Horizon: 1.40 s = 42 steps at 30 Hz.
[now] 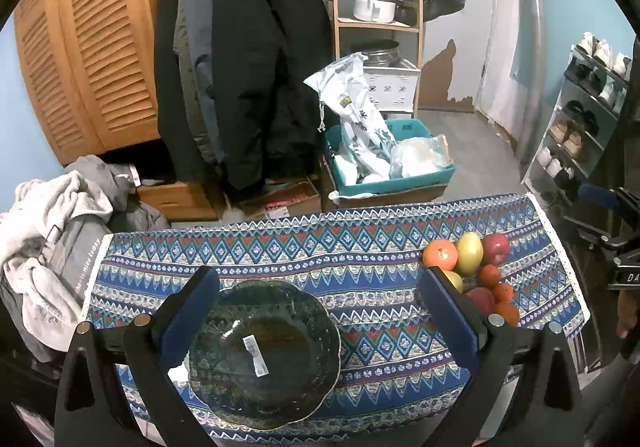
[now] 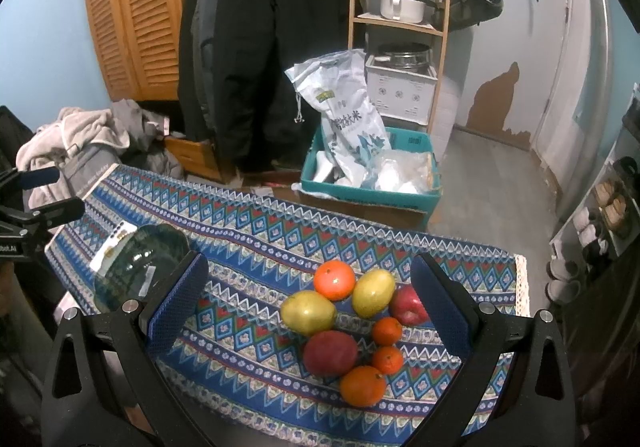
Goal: Organize fruits
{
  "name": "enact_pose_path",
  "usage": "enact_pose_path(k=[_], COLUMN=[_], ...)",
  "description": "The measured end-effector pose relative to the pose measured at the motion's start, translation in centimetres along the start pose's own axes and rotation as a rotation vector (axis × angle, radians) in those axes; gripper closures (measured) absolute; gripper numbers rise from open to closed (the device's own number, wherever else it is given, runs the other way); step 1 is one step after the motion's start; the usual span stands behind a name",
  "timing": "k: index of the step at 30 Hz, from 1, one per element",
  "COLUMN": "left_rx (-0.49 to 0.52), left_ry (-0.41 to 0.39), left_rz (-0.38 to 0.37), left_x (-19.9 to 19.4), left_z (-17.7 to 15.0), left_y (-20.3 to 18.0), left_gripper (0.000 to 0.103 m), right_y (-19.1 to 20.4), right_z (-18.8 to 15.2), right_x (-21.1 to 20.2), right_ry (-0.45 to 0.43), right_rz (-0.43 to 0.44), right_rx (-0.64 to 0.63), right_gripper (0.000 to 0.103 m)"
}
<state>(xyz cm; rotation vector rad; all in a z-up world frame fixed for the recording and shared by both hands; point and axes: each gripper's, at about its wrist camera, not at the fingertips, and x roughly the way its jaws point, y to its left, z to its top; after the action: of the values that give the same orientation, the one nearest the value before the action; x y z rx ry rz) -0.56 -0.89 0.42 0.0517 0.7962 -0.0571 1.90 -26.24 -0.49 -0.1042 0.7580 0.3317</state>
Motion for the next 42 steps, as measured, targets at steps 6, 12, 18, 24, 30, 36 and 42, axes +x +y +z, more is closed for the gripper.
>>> enact_pose_path(k=[6, 12, 18, 24, 30, 36, 42], left_rx=[0.010, 0.007, 0.012, 0.010, 0.010, 0.012, 0.011], left_ry=[-0.004, -0.001, 0.000, 0.002, 0.001, 0.001, 0.004], left_rz=[0.004, 0.009, 0.010, 0.006, 0.002, 0.001, 0.000], left_x=[-0.08, -0.09, 0.01, -0.05, -0.05, -0.06, -0.03], left_z=[-0.01, 0.03, 0.02, 0.08, -0.06, -0.09, -0.13], left_y=[-0.36, -0.49, -0.57, -0.73, -0.71, -0.73, -0.78], left_gripper=[0.002, 0.002, 0.002, 0.002, 0.002, 0.002, 0.002], right_y=[-0.18, -0.24, -0.26, -0.16, -0.23, -0.27, -0.28], right_z=[0.09, 0.01, -0.11, -0.16, -0.14, -0.13, -0.12], right_x=[-0.05, -0.20, -0.43, -0.45, -0.47, -0.43, -0.44], right_ry=[-0.006, -0.008, -0.009, -0.010, -0.008, -0.008, -0.007], right_rz=[0.001, 0.004, 0.005, 0.005, 0.006, 0.006, 0.006], right_rx=[0.003, 0.004, 0.000, 0.000, 0.000, 0.001, 0.001], right_gripper=[0.003, 0.003, 0.003, 0.003, 0.003, 0.003, 0.003])
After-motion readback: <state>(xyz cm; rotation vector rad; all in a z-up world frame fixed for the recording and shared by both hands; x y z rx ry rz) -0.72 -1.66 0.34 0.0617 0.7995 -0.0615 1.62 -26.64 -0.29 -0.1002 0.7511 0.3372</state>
